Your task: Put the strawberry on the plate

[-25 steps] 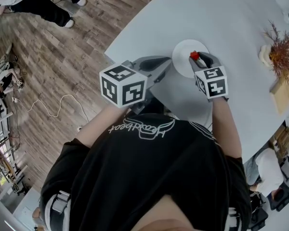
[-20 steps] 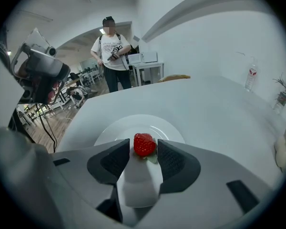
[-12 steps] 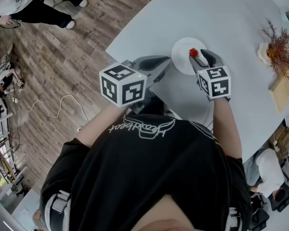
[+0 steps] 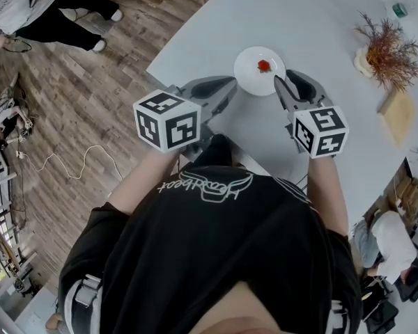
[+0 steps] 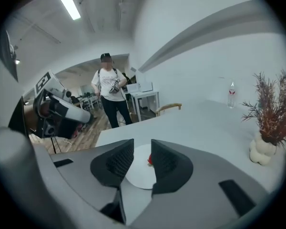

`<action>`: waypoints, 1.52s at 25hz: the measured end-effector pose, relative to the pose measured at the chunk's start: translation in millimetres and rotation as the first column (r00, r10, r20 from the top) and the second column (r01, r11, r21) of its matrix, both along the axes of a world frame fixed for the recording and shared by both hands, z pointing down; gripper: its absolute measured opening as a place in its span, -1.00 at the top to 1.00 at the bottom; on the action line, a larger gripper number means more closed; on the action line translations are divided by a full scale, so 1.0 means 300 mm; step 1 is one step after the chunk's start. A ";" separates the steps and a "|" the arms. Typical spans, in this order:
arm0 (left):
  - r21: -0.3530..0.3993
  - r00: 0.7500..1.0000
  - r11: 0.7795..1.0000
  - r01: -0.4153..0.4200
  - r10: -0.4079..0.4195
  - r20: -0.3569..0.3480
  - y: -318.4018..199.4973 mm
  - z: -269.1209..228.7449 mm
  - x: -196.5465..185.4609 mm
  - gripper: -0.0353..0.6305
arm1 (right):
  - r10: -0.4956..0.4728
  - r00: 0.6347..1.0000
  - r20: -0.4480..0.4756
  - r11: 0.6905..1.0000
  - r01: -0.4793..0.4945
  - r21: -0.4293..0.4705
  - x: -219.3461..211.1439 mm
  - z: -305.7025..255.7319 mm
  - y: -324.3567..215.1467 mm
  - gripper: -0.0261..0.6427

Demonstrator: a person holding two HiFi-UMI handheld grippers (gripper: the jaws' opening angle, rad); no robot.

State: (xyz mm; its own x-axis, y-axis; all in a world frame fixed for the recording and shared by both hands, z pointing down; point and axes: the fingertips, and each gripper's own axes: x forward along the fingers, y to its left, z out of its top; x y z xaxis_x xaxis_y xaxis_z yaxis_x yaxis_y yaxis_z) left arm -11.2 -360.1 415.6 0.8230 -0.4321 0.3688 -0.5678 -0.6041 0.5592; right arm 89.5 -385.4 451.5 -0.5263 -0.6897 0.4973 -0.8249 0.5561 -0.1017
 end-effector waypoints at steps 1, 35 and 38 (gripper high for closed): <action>0.009 1.000 1.000 0.002 -0.002 -0.002 0.018 -0.014 0.006 0.88 | 0.005 1.000 0.024 1.000 -0.005 0.017 0.006 -0.034 0.024 0.65; 0.300 1.000 0.954 0.009 -0.006 -0.010 0.799 -0.389 0.187 0.88 | -0.251 0.943 0.219 0.952 0.200 0.231 0.037 -0.464 0.910 0.90; 0.305 1.000 0.952 0.015 -0.012 -0.012 0.809 -0.396 0.182 0.88 | -0.264 0.941 0.212 0.949 0.214 0.232 0.026 -0.467 0.920 0.90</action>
